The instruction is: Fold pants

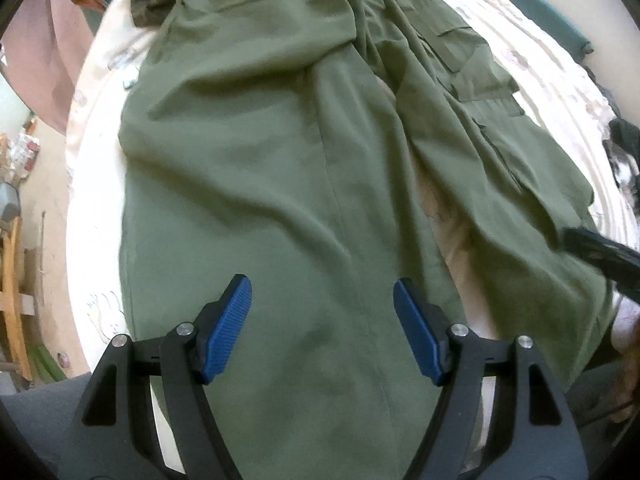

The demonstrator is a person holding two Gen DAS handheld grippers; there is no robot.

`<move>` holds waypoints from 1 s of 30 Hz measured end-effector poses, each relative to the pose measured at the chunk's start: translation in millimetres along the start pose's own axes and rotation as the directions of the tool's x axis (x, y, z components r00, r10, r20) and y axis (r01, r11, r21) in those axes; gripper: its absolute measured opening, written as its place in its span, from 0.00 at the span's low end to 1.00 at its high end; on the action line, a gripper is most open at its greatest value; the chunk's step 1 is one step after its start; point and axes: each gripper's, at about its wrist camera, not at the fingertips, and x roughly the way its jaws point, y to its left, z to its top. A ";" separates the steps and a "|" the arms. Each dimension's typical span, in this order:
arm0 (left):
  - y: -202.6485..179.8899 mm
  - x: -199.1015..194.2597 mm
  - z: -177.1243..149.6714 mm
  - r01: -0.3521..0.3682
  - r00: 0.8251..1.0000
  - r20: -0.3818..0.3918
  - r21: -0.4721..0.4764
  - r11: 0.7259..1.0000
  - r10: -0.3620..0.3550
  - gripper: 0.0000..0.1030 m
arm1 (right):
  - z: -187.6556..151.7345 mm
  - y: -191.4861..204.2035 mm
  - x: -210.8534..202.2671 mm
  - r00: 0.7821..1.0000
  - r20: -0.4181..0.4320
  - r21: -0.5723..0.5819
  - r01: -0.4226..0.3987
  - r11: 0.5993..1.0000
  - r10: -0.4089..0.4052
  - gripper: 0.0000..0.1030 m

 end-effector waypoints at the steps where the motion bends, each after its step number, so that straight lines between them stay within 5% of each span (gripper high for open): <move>1: 0.6 1.6 0.1 -0.010 1.000 -0.002 0.001 1.000 0.010 0.68 | 2.9 6.5 14.7 1.000 -0.019 -0.012 0.018 1.000 -0.018 0.52; 6: 5.7 9.5 -1.8 -0.061 0.998 -0.011 0.014 0.998 0.061 0.68 | -4.6 25.4 67.6 0.981 -0.167 -0.129 0.078 0.989 -0.099 0.54; 13: 12.7 0.7 -0.5 -0.064 0.998 0.008 -0.026 0.998 0.064 0.68 | -51.7 45.5 39.3 0.944 -0.170 -0.345 0.211 0.914 -0.282 0.54; 19: 7.5 -6.6 -11.2 -0.074 0.997 0.026 0.013 0.997 0.074 0.68 | -76.5 17.9 -4.7 0.964 -0.180 -0.187 0.164 0.969 -0.198 0.54; 23: 8.3 -19.0 -17.5 -0.074 0.996 0.043 0.021 0.997 0.073 0.68 | -76.1 8.4 -47.8 0.998 -0.054 -0.102 0.022 0.994 -0.028 0.54; 30: 17.5 -41.1 -32.2 -0.074 0.995 0.071 -0.002 0.997 0.074 0.68 | -62.1 -9.2 -59.0 0.997 0.040 0.016 -0.064 0.998 0.063 0.54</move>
